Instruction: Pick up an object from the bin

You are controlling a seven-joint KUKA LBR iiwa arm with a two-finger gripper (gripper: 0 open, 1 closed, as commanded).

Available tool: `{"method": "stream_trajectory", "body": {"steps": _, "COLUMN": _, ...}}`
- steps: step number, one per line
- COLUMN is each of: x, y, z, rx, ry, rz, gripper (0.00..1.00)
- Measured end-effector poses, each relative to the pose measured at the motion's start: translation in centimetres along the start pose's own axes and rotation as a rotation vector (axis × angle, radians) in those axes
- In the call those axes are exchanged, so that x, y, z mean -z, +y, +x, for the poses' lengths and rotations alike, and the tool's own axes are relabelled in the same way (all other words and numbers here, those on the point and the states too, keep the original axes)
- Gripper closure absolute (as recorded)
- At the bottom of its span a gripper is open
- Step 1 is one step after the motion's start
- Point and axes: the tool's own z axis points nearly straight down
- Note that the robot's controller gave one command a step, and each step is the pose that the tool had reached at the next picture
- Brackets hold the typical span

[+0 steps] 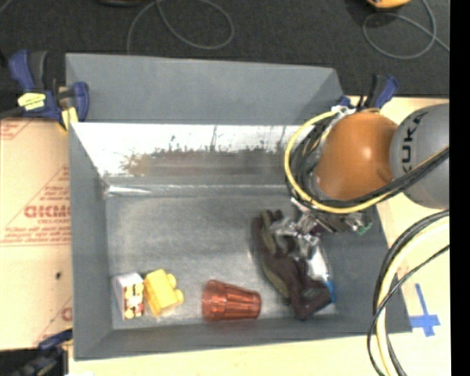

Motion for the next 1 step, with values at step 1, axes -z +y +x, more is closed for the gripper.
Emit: {"method": "stream_trajectory", "body": {"steps": 1, "x": 0.0, "y": 0.0, "z": 0.0, "rx": -0.001, "ry": 0.0, "rz": 0.0, "gripper": 1.0}}
